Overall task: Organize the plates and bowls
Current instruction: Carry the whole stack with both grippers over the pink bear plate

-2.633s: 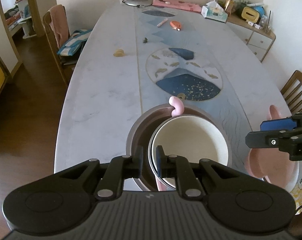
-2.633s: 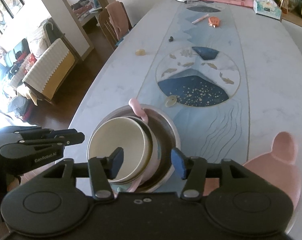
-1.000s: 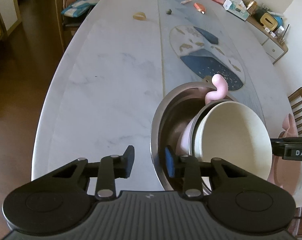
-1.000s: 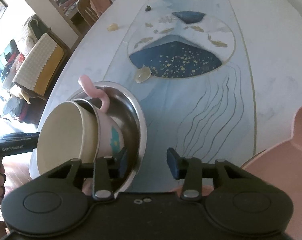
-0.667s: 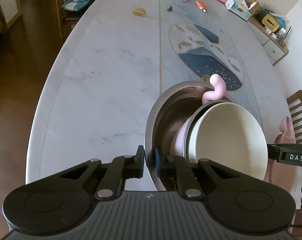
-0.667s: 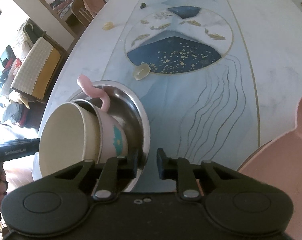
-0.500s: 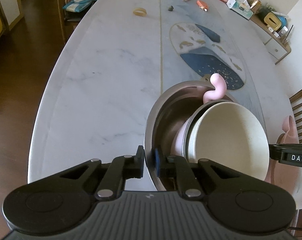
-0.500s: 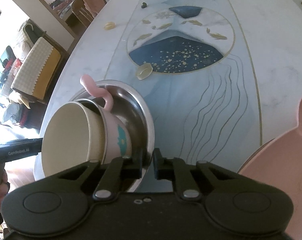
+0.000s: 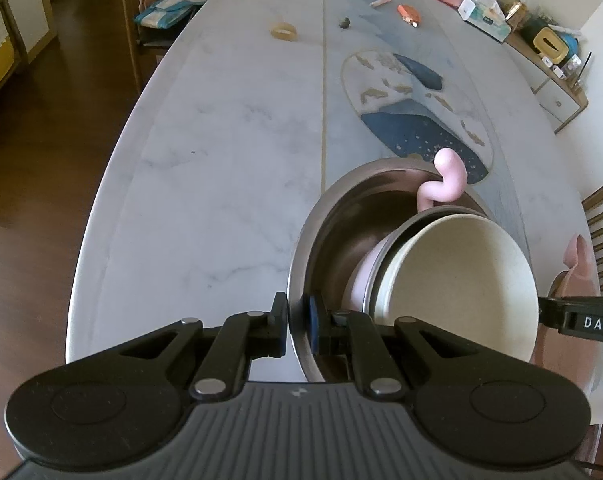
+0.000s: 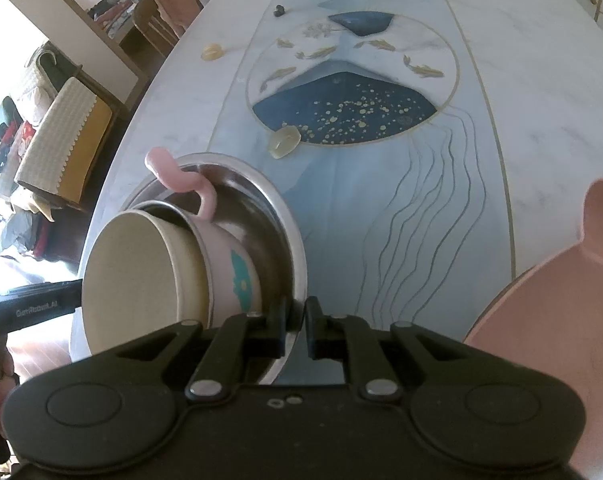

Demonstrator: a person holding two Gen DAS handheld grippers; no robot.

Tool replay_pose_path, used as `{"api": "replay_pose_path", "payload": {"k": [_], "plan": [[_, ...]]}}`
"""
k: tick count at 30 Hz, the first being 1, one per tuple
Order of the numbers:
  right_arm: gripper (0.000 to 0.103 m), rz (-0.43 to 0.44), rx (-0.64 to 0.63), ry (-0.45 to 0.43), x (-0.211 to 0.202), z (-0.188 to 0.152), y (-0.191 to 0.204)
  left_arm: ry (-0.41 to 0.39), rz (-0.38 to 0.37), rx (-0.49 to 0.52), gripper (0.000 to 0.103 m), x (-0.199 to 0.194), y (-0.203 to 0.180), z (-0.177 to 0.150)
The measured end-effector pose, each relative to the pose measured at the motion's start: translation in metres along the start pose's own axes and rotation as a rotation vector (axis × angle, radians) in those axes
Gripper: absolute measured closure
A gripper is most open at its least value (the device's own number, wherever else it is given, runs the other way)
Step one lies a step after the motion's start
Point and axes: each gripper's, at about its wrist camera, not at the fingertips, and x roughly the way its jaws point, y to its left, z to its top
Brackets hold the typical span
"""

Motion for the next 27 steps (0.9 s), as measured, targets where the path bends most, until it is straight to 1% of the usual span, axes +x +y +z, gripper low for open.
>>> {"api": "replay_pose_path", "payload": {"k": [3, 7, 15, 21, 27], "plan": [[0.093, -0.016, 0.011, 0.006, -0.003, 0.002, 0.002, -0.003, 0.008, 0.011, 0.094, -0.004, -0.004, 0.002], [0.093, -0.013, 0.031, 0.004, -0.013, 0.005, 0.001, -0.005, 0.003, 0.02, 0.094, -0.014, -0.009, 0.006], [0.093, -0.023, 0.055, -0.021, -0.046, 0.012, 0.0, -0.008, -0.02, 0.031, 0.094, -0.034, -0.026, 0.019], [0.093, -0.047, 0.086, -0.057, -0.074, 0.015, -0.013, -0.021, -0.038, 0.09, 0.094, -0.046, -0.057, 0.029], [0.093, -0.063, 0.134, -0.092, -0.1, 0.011, -0.042, -0.024, -0.07, 0.156, 0.094, -0.047, -0.098, 0.034]]}}
